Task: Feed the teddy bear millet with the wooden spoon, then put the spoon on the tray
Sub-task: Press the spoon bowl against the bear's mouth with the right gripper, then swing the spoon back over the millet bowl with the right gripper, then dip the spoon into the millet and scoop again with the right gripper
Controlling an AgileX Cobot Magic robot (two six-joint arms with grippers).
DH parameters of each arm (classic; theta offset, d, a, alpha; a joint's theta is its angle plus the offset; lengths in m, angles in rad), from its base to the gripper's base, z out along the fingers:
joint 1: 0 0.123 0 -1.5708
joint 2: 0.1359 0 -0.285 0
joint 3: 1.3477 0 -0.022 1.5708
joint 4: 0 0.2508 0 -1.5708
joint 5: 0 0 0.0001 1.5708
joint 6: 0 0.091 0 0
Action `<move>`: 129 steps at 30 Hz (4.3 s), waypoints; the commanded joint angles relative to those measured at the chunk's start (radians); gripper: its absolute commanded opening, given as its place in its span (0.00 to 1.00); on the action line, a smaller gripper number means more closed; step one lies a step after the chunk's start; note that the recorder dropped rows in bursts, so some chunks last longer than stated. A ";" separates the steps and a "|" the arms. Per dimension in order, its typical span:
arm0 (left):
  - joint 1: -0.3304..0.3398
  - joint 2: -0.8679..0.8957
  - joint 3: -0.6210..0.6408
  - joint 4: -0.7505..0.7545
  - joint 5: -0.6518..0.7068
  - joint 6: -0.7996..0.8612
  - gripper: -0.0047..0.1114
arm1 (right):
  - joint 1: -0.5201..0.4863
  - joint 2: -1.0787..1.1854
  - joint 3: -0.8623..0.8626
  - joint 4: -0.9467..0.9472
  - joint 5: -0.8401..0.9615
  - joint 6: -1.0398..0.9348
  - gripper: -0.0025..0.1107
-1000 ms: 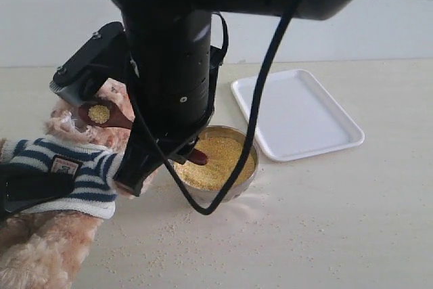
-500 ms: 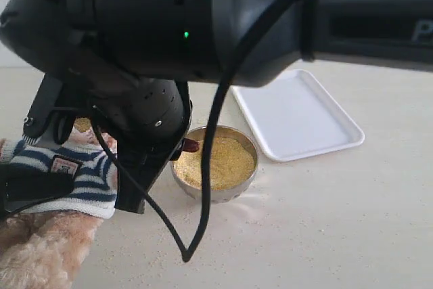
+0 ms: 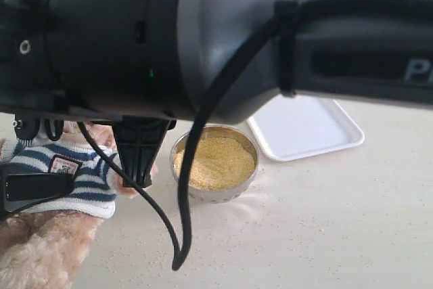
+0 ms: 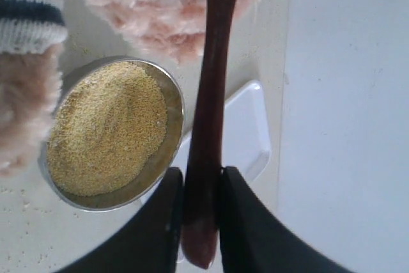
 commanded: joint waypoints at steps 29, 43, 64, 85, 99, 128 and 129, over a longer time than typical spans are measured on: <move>0.003 -0.001 -0.008 -0.009 0.032 0.007 0.08 | -0.188 -0.238 0.070 0.257 -0.002 0.113 0.03; 0.003 -0.001 -0.008 -0.009 0.032 0.007 0.08 | -0.321 -0.205 0.326 0.271 -0.002 0.056 0.03; 0.003 -0.001 -0.008 -0.009 0.032 0.007 0.08 | -0.249 -0.030 0.336 0.105 -0.002 0.052 0.03; 0.003 -0.001 -0.008 -0.009 0.032 0.007 0.08 | -0.249 -0.018 0.336 0.070 -0.002 0.033 0.03; 0.003 -0.001 -0.008 -0.009 0.032 0.007 0.08 | -0.228 0.070 0.336 0.086 -0.002 0.041 0.03; 0.003 -0.001 -0.008 -0.009 0.032 0.007 0.08 | -0.259 -0.013 0.334 0.286 -0.002 0.037 0.03; 0.003 -0.001 -0.008 -0.009 0.032 0.007 0.08 | -0.259 -0.013 0.334 0.286 -0.002 0.037 0.03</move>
